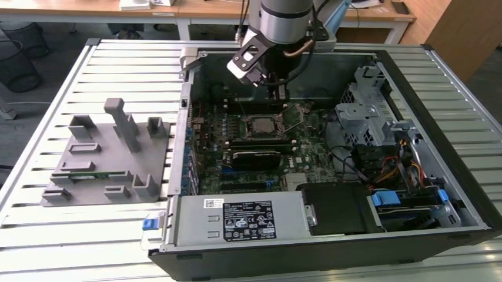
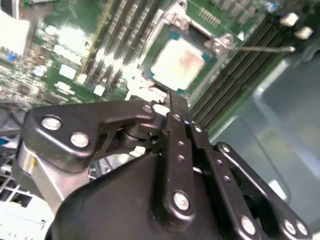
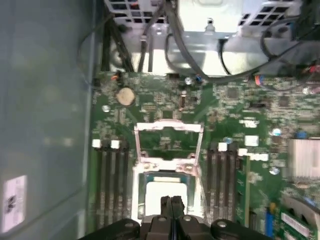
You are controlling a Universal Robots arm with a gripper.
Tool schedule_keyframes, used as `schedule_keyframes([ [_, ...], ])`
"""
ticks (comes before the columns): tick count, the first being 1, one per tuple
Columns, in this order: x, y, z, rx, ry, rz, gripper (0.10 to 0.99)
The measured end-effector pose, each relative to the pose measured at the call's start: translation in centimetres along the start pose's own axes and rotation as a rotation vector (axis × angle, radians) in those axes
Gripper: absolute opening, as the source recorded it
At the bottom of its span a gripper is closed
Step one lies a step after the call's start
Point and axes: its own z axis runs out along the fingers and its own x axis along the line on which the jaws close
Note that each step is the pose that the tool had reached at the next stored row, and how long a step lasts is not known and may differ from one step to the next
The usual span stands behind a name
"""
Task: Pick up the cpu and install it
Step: 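Close the cpu cover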
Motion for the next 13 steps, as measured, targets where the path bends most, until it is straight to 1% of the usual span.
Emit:
schedule_keyframes([
  [1, 0.01, 0.01, -0.12, 0.0, 0.0041, 0.0, 0.114],
  [2, 0.02, 0.01, -0.29, 0.0, 0.0057, 0.0, 0.114],
  [5, 0.02, 0.21, -0.43, 0.001, 0.0066, 0.0, 0.114],
  [9, 0.0, 1.15, -0.41, 0.002, 0.0064, 0.0, 0.114],
  [13, -0.01, 1.53, -0.39, 0.002, 0.0064, 0.0, 0.114],
])
